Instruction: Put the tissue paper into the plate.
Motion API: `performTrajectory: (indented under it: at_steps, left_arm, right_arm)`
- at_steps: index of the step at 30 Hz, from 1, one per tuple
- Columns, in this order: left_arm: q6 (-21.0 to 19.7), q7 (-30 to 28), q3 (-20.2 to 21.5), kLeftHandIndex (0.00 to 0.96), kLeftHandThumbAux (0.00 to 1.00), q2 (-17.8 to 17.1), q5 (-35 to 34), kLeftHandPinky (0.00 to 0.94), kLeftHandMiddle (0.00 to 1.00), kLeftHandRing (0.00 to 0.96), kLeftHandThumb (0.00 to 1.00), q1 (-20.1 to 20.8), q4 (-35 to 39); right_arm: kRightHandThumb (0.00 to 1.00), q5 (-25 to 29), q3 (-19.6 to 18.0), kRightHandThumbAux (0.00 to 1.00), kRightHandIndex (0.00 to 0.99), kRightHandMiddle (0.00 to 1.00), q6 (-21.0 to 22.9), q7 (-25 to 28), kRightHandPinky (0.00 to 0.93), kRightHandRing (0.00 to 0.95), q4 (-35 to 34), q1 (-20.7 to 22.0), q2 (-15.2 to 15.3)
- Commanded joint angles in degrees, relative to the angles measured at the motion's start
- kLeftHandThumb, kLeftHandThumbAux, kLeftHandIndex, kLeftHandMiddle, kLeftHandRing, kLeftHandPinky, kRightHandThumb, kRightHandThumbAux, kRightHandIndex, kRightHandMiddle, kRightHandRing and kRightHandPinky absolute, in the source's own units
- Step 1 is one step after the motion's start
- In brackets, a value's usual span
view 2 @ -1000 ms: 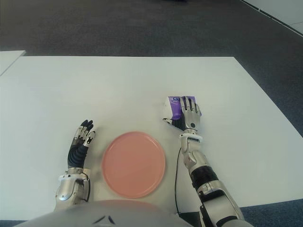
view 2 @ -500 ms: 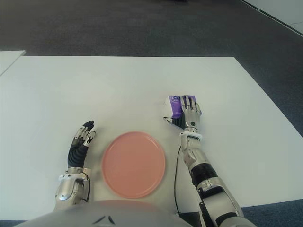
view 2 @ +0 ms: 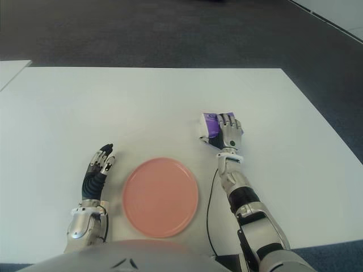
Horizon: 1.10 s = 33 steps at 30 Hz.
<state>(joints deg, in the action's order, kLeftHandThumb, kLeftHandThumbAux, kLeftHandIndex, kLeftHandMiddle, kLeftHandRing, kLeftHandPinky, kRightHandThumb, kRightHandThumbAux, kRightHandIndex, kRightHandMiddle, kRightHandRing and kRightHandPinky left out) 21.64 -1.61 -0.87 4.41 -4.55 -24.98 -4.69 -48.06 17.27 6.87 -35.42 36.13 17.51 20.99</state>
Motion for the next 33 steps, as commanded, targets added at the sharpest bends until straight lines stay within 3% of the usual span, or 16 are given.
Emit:
performTrajectory:
  at_steps: [1, 12, 23, 33]
  left_arm:
    - [-3.64, 0.13, 0.52, 0.179, 0.525, 0.57, -1.11, 0.057, 0.133, 0.079, 0.137, -1.0, -2.66]
    - [-3.58, 0.03, 0.17, 0.198, 0.507, -0.01, -0.96, 0.074, 0.141, 0.084, 0.155, -0.74, -2.48]
    - [-3.42, 0.76, 0.35, 0.166, 0.5, -0.07, -0.16, 0.079, 0.135, 0.086, 0.144, 0.3, -3.69]
    - [-3.82, 0.59, 0.41, 0.195, 0.502, 0.03, -0.37, 0.076, 0.142, 0.088, 0.145, 0.21, -3.91]
  right_arm:
    - [0.159, 0.43, 1.86, 0.814, 0.601, 0.697, 2.52, 4.55, 0.709, 0.675, -3.81, -6.81, -0.38]
    - [0.147, 2.92, 1.75, 0.922, 0.666, 0.761, -0.2, 5.48, 0.74, 0.722, -0.91, -5.23, 0.8]
    - [0.134, 4.49, 1.54, 0.941, 0.68, 0.773, -2.53, 4.79, 0.746, 0.73, 0.36, -4.92, 1.14]
    - [0.135, 3.86, 1.98, 0.941, 0.68, 0.773, -3.17, 3.83, 0.745, 0.728, 1.23, -4.72, 1.42]
